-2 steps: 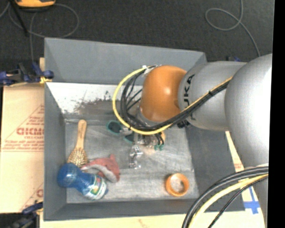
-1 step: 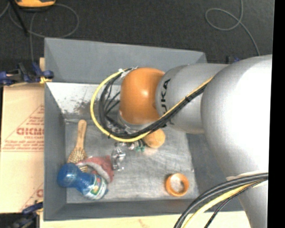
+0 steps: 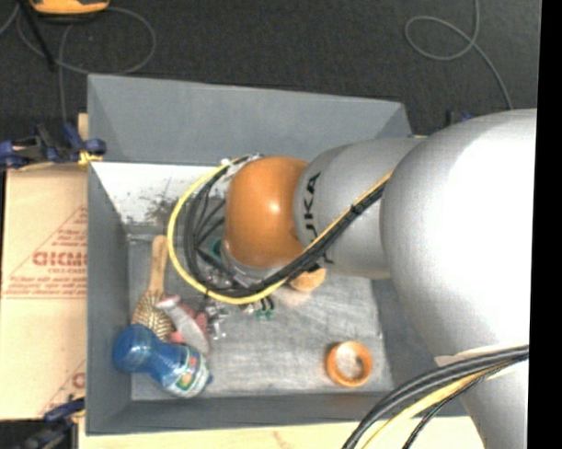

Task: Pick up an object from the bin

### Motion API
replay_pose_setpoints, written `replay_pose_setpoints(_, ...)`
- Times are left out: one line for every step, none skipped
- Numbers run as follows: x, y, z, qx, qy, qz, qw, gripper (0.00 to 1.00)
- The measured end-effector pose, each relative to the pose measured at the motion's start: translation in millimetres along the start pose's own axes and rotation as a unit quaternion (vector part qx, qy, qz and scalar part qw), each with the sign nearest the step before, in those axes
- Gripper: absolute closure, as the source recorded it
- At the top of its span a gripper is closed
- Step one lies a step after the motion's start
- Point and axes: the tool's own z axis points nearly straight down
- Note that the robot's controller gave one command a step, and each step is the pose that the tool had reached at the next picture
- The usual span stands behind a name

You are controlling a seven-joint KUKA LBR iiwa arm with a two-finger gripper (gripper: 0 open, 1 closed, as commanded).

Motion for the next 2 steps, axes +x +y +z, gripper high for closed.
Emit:
replay_pose_setpoints(1.3, 0.3, 1.3, 0.000, 0.0018, 0.000, 1.0000, 0.00)
replay_pose_setpoints(1.3, 0.4, 1.3, 0.000, 0.0018, 0.000, 1.0000, 0.00)
